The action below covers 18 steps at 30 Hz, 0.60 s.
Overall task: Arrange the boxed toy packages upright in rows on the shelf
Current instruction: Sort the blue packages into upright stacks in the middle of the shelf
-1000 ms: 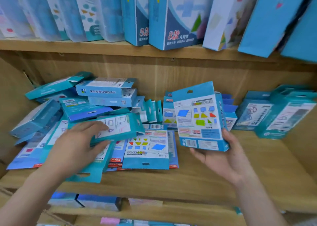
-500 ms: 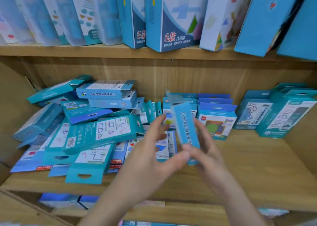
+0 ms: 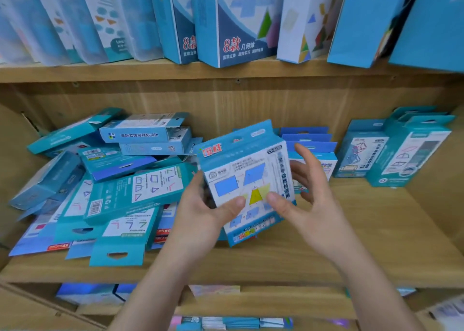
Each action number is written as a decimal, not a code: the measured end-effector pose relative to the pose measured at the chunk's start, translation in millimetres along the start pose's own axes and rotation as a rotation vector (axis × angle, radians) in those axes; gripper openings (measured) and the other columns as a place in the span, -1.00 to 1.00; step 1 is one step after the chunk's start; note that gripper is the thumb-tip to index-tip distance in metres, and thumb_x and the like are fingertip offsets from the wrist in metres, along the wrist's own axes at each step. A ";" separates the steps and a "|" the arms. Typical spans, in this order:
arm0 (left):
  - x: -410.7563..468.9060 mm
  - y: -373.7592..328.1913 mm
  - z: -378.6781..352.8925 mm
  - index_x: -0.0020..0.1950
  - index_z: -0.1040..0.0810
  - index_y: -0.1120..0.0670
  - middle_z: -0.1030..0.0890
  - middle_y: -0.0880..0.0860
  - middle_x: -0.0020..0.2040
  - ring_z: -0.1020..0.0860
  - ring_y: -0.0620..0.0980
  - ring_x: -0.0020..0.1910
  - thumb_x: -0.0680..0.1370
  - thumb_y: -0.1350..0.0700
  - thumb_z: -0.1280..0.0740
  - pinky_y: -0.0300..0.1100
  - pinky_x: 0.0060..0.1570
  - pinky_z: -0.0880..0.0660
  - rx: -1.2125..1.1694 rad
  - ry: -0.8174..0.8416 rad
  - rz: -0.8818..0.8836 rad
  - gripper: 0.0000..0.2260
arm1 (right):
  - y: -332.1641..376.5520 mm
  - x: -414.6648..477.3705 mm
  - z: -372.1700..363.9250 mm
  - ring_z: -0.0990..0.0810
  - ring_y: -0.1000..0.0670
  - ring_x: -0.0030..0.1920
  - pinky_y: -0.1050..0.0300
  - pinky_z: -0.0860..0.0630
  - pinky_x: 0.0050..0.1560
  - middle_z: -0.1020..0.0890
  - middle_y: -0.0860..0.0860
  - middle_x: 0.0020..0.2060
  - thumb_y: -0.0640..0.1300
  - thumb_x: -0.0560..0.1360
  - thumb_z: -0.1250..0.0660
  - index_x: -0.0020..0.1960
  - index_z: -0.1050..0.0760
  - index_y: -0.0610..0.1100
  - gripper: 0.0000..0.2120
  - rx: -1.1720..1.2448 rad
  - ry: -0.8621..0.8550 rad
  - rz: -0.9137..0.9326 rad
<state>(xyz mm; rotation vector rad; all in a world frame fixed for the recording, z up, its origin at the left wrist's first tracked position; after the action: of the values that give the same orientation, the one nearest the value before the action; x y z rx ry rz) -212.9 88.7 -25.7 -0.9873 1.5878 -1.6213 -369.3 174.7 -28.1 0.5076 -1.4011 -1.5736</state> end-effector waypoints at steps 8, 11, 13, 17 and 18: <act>-7.0 6.1 -6.3 0.28 -0.37 -0.20 -0.50 -0.32 0.18 -0.41 -0.35 0.21 0.42 0.10 -0.48 -0.40 0.23 -0.34 0.585 0.109 -0.216 -0.49 | -2.1 -3.2 23.3 -0.67 0.06 -0.03 0.18 -0.61 -0.05 -0.68 0.12 -0.01 -0.41 0.28 -0.50 0.29 -0.33 0.23 -0.21 0.089 0.031 -0.056; -12.1 18.0 -0.5 0.47 -0.26 -0.04 -0.36 -0.13 0.39 -0.34 -0.07 0.38 0.29 -0.19 -0.51 -0.17 0.34 -0.24 1.262 0.097 -0.403 -0.18 | -14.3 -5.2 48.3 -0.68 0.10 -0.06 0.19 -0.62 -0.10 -0.68 0.14 -0.03 -0.40 0.30 -0.50 0.15 -0.39 0.21 -0.34 0.036 -0.090 -0.072; -12.9 45.9 6.8 0.41 -0.38 0.07 -0.47 0.08 0.36 -0.49 0.10 0.29 0.11 -0.29 -0.55 0.02 0.19 -0.44 1.540 0.146 -0.351 -0.05 | -22.4 -6.7 60.0 -0.67 0.14 -0.06 0.22 -0.61 -0.10 -0.68 0.14 -0.02 -0.37 0.32 -0.50 0.06 -0.39 0.22 -0.40 -0.010 -0.148 -0.084; -12.9 74.7 12.6 0.33 -0.49 0.12 -0.54 0.20 0.27 -0.55 0.18 0.20 0.15 0.11 -0.63 0.11 0.14 -0.48 1.596 0.138 -0.406 -0.23 | -37.8 -12.0 68.6 -0.65 0.21 -0.11 0.35 -0.57 -0.18 -0.66 0.18 -0.05 -0.32 0.34 -0.50 -0.02 -0.38 0.16 -0.52 -0.042 -0.211 -0.122; -11.9 74.8 13.7 0.32 -0.50 0.12 -0.55 0.20 0.25 -0.56 0.18 0.19 0.18 0.19 -0.61 0.11 0.14 -0.48 1.579 0.116 -0.454 -0.28 | -41.5 -14.0 69.3 -0.65 0.22 -0.12 0.33 -0.58 -0.20 -0.66 0.18 -0.05 -0.31 0.34 -0.50 -0.02 -0.38 0.15 -0.53 -0.042 -0.223 -0.138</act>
<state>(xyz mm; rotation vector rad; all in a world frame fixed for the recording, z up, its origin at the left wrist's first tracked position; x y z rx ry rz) -198.9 88.3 -101.4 -0.3046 -0.2160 -2.4385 -433.2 220.0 -52.2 0.4210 -1.5215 -1.8125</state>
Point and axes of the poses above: each hand's wrist, its own x-axis towards the middle knuckle, its own z-axis out of the back of the hand, y = z × x, the point moved 9 cm from there along x, towards the middle knuckle
